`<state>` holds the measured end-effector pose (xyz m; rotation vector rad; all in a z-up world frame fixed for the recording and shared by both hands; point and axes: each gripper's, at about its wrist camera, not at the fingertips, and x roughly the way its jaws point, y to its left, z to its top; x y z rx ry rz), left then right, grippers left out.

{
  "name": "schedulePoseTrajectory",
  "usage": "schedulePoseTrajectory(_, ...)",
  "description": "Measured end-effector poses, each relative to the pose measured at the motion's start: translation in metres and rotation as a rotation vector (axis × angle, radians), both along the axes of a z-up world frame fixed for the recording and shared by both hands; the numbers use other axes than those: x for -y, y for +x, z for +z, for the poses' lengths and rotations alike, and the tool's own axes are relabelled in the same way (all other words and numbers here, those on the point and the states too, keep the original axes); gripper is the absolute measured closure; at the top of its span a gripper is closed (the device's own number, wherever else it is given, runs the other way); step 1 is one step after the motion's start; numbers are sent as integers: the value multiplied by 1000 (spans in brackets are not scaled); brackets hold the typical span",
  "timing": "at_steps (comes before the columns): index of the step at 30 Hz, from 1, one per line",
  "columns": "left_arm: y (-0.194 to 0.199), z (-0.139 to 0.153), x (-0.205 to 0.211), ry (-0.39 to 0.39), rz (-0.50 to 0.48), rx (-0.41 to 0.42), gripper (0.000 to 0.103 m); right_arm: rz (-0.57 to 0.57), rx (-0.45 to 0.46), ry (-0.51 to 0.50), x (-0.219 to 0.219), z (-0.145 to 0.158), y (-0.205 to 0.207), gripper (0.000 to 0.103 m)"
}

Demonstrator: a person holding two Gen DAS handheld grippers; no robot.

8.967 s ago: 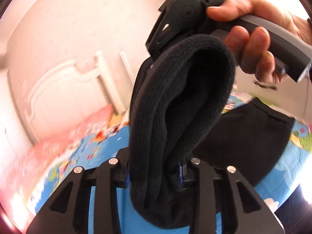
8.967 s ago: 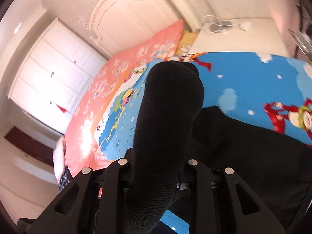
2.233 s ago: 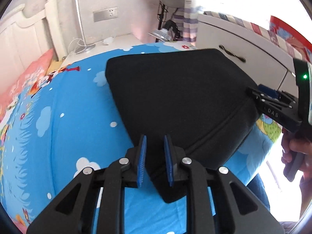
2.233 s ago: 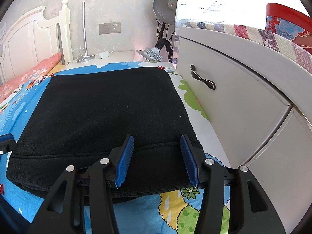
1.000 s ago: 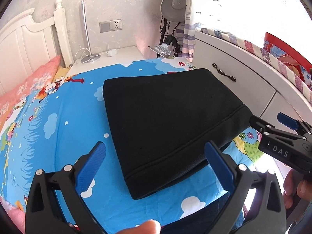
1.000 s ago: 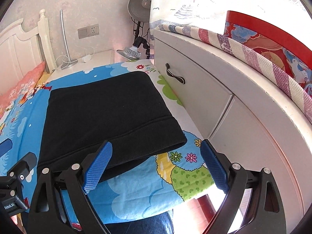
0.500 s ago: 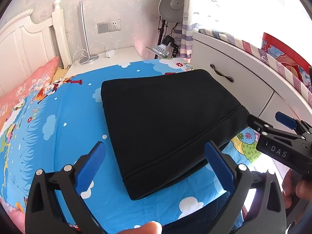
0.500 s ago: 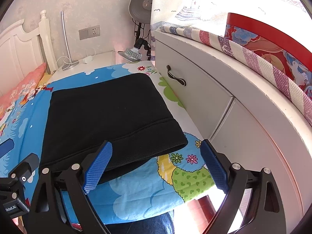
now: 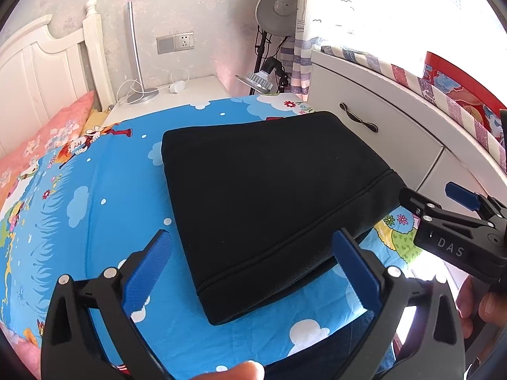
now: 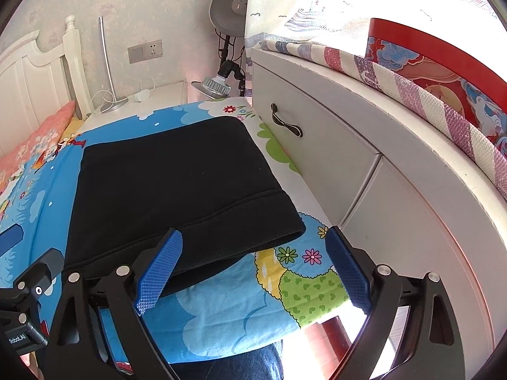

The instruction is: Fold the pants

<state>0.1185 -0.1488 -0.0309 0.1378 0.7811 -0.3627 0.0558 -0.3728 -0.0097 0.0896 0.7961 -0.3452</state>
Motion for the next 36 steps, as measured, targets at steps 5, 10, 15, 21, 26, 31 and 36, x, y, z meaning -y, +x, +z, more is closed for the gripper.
schedulePoseTrajectory(5,0,0,0,0,0,0,2,0,-2,1,0,-3,0,15)
schedulePoseTrajectory(10,0,0,0,-1,0,0,2,1,-3,3,1,-3,0,15)
schedulePoseTrajectory(15,0,-2,1,0,-1,-2,2,2,-4,3,1,-3,0,15)
schedulePoseTrajectory(21,-1,-3,2,-2,-2,-2,2,2,-5,3,1,-3,0,15)
schedulePoseTrajectory(26,-1,-5,5,-11,-13,-7,2,1,-5,3,2,-3,0,15)
schedulePoseTrajectory(31,-4,0,7,-95,-57,17,2,-4,-4,11,4,-6,-3,15)
schedulePoseTrajectory(36,11,9,-25,-188,-35,3,2,3,-2,12,4,-8,0,15)
